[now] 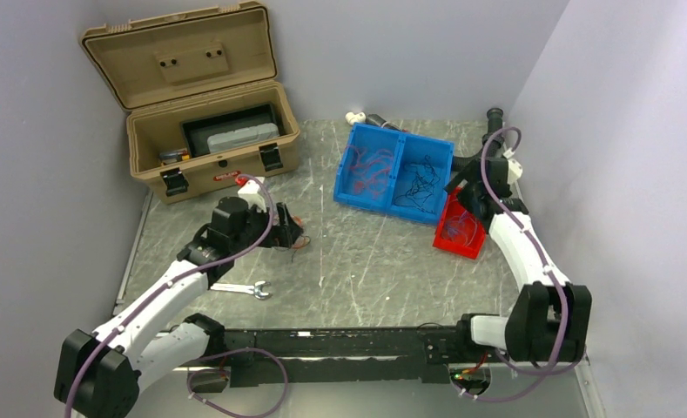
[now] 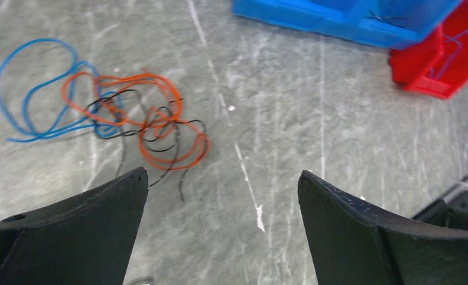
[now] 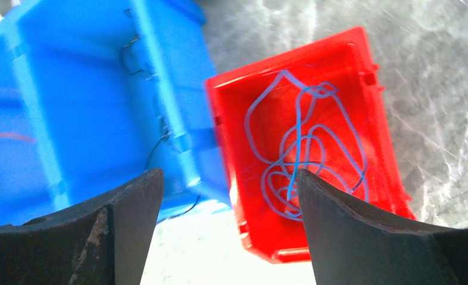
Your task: Untangle the cables
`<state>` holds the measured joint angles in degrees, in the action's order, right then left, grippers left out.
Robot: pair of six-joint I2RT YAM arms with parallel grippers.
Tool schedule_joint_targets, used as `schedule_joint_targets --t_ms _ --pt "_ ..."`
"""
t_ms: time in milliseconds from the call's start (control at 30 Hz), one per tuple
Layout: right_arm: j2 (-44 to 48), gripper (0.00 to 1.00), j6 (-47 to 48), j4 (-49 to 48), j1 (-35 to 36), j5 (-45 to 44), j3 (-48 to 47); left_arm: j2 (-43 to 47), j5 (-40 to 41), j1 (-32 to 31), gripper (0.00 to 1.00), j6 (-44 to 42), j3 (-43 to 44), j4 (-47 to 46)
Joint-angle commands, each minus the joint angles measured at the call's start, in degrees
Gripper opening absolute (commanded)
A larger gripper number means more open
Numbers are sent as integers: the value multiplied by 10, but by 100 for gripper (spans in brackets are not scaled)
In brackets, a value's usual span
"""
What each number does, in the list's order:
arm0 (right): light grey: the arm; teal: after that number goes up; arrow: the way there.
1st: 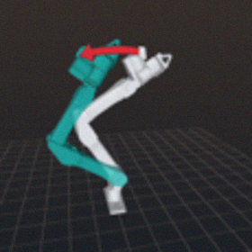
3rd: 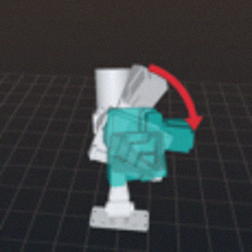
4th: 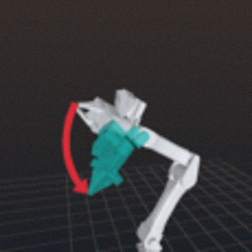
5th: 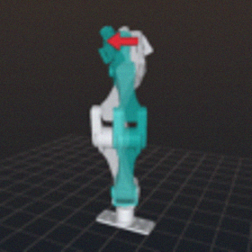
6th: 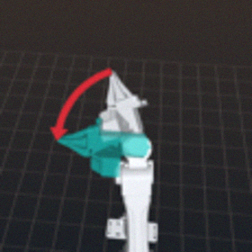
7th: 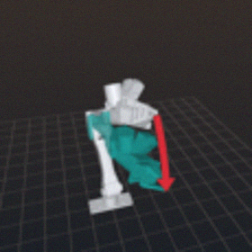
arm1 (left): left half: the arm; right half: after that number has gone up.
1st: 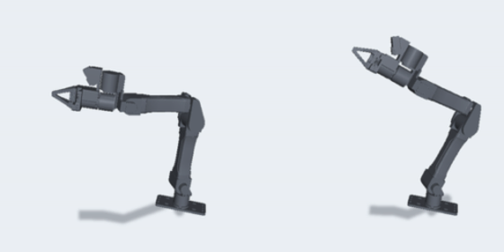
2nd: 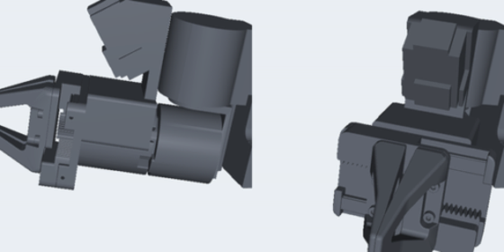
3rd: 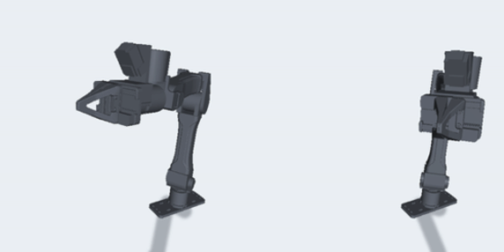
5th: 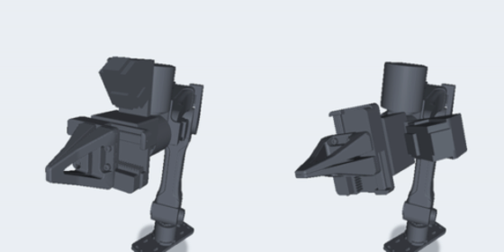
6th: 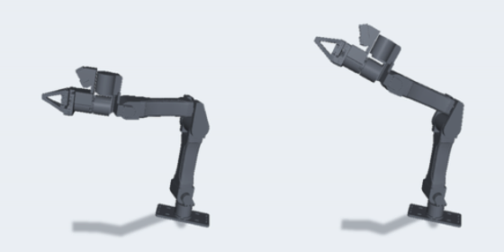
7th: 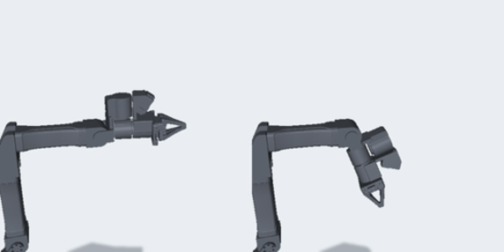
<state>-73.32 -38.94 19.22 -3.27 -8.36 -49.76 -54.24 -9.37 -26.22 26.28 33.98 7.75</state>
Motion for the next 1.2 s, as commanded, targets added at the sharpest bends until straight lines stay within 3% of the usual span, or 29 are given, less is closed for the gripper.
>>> schedule_joint_targets --t_ms 0,133,333,533,667,900,1167 --pt "59 86 50 32 57 -41 -29 -9 62 35 99 17 24 27" --pt "88 87 89 11 135 -17 -29 -50 59 70 99 16 39 26" --pt "58 84 135 -19 274 32 -52 -103 66 93 96 13 50 5" --pt "-46 74 139 -117 398 114 -62 -143 30 118 88 4 55 -12" --pt "-139 65 156 -151 462 124 -108 -146 11 129 84 10 37 -40" --pt "-271 59 149 -166 475 166 -198 -146 -20 132 75 12 2 -88" --pt "-406 49 146 -152 476 191 -311 -142 -23 132 71 10 -22 -82"
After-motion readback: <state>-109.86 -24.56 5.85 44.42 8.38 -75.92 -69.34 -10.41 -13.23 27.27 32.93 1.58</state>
